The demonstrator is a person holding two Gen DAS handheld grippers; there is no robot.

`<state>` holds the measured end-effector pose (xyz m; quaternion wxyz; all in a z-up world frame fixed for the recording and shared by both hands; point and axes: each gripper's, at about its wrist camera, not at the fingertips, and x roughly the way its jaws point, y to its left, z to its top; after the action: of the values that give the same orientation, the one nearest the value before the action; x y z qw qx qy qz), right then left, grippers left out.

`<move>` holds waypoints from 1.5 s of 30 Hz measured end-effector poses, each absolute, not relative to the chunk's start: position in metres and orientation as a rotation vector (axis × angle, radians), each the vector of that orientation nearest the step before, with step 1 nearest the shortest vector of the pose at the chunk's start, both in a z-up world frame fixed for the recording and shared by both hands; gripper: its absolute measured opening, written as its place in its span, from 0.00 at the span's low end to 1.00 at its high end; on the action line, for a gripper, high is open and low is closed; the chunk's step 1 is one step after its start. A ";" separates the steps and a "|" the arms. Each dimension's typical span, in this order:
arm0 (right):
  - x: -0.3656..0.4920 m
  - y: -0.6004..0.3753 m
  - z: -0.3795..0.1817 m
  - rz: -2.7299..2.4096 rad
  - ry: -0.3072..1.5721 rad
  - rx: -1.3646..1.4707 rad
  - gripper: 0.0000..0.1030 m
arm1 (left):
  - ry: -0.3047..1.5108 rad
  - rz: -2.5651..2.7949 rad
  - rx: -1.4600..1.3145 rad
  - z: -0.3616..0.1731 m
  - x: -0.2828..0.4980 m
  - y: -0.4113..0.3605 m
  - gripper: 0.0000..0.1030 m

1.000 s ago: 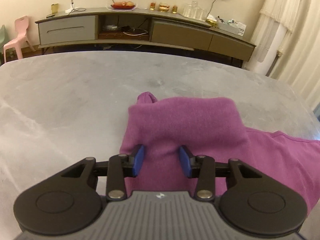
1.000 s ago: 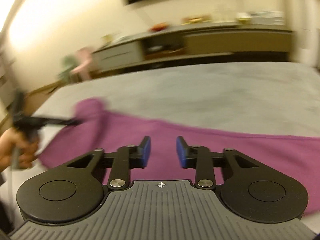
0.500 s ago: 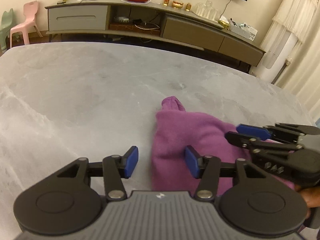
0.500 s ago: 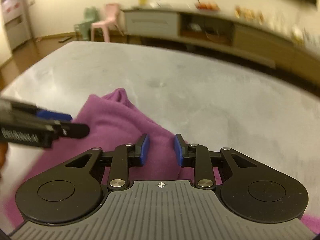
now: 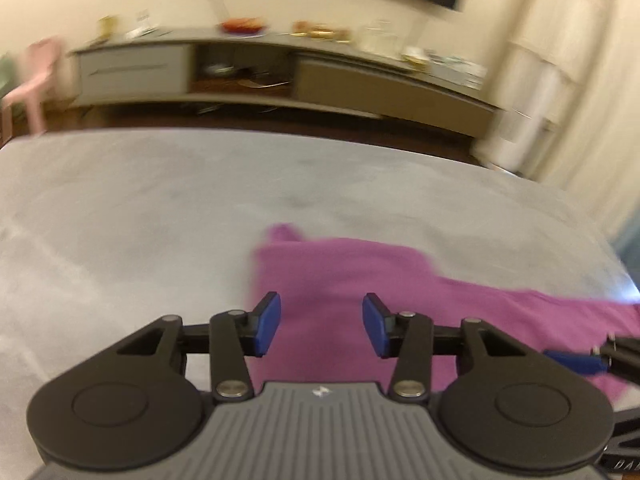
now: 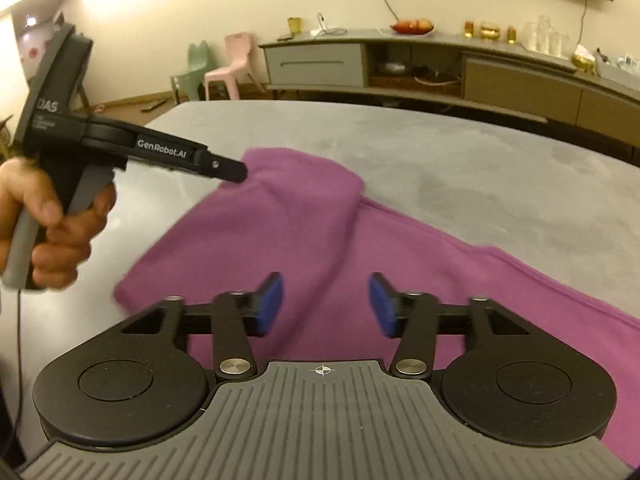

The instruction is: Fold clothes

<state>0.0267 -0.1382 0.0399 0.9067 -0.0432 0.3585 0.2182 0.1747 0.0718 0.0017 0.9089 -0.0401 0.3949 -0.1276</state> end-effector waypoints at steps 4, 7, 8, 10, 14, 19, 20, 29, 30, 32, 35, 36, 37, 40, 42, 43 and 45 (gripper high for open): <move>0.015 -0.191 0.019 0.310 0.739 -0.174 0.51 | 0.845 -0.368 0.117 -0.015 0.153 0.017 0.45; 0.006 -0.262 0.012 0.065 0.708 -0.112 0.56 | 0.829 -0.348 0.251 -0.028 0.144 0.001 0.45; 0.004 -0.289 0.009 -0.036 0.698 -0.068 0.58 | 0.819 -0.336 0.277 -0.031 0.142 0.001 0.45; 0.002 -0.345 0.007 -0.260 0.699 0.064 0.59 | 0.819 -0.300 0.286 -0.032 0.143 0.007 0.45; -0.002 -0.424 -0.014 -0.414 0.664 0.317 0.69 | 0.824 -0.205 0.280 -0.031 0.147 0.025 0.45; 0.021 -0.426 -0.054 -0.306 0.729 0.374 0.70 | 0.833 -0.168 0.260 -0.026 0.150 0.034 0.45; 0.024 -0.420 -0.056 -0.289 0.739 0.349 0.71 | 0.834 -0.167 0.262 -0.024 0.149 0.034 0.44; 0.049 -0.378 -0.082 -0.283 0.753 0.175 0.24 | 0.838 -0.166 0.264 -0.015 0.151 0.026 0.45; 0.052 -0.377 -0.081 -0.276 0.751 0.185 0.18 | 0.831 -0.166 0.261 -0.012 0.150 0.025 0.45; 0.060 -0.369 -0.083 -0.280 0.739 0.170 0.08 | 0.804 -0.167 0.248 -0.002 0.147 0.023 0.45; 0.067 -0.344 -0.080 -0.282 0.684 0.046 0.07 | 0.750 -0.184 0.221 0.018 0.138 0.018 0.45; 0.068 -0.332 -0.077 -0.281 0.659 -0.015 0.07 | 0.734 -0.195 0.212 0.024 0.134 0.016 0.45; 0.069 -0.320 -0.074 -0.279 0.632 -0.075 0.07 | 0.726 -0.208 0.201 0.029 0.131 0.014 0.45; 0.078 -0.279 -0.070 -0.218 0.561 -0.227 0.07 | 0.726 -0.248 0.176 0.033 0.128 0.004 0.45; 0.079 -0.254 -0.070 -0.161 0.531 -0.276 0.07 | 0.739 -0.268 0.166 0.031 0.129 -0.003 0.45; 0.084 -0.240 -0.073 -0.133 0.517 -0.297 0.07 | 0.751 -0.274 0.167 0.028 0.130 -0.007 0.45; 0.080 -0.217 -0.071 -0.080 0.510 -0.305 0.10 | 0.776 -0.292 0.167 0.021 0.133 -0.016 0.45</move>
<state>0.0803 -0.2171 -0.0710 0.9554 -0.1504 0.2512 -0.0395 0.1325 -0.0160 0.0210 0.9120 0.0812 0.3764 -0.1416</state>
